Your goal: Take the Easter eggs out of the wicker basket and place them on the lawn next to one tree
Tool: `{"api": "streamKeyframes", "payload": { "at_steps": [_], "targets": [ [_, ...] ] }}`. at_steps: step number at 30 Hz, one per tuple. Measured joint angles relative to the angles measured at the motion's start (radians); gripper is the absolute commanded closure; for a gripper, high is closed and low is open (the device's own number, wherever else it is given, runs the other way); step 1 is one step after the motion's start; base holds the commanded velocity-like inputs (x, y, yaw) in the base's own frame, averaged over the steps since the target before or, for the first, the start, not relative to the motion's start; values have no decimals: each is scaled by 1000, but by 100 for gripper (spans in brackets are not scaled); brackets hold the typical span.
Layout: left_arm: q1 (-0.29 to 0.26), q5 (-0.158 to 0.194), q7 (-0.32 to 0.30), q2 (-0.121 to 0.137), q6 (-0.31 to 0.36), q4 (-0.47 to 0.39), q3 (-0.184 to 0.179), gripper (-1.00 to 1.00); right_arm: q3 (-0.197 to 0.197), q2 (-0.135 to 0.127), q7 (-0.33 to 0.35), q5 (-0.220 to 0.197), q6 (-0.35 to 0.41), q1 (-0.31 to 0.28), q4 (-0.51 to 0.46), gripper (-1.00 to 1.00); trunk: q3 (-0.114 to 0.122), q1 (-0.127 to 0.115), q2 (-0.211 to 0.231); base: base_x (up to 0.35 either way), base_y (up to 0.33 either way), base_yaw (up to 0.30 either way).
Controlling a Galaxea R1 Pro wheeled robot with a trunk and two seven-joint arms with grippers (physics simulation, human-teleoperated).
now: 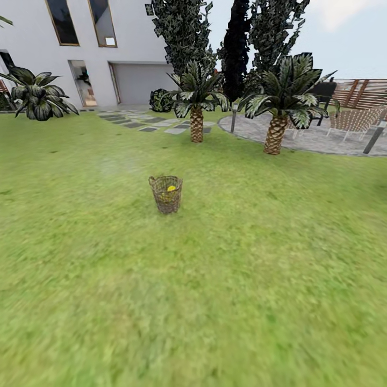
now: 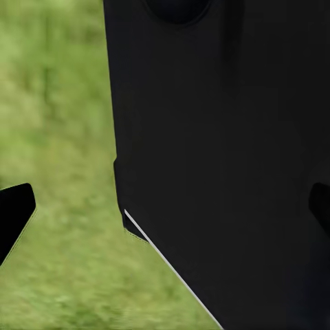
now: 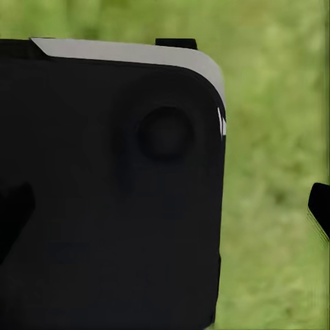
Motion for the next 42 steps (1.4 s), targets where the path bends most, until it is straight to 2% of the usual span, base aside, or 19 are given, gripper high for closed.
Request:
{"api": "streamKeyframes", "payload": {
  "at_steps": [42],
  "targets": [
    [0,-1,0,0,0,0,0,-100,0,-1,0,0,0,0,-2,-100,0,0,0,337,0,0]
  ]
}}
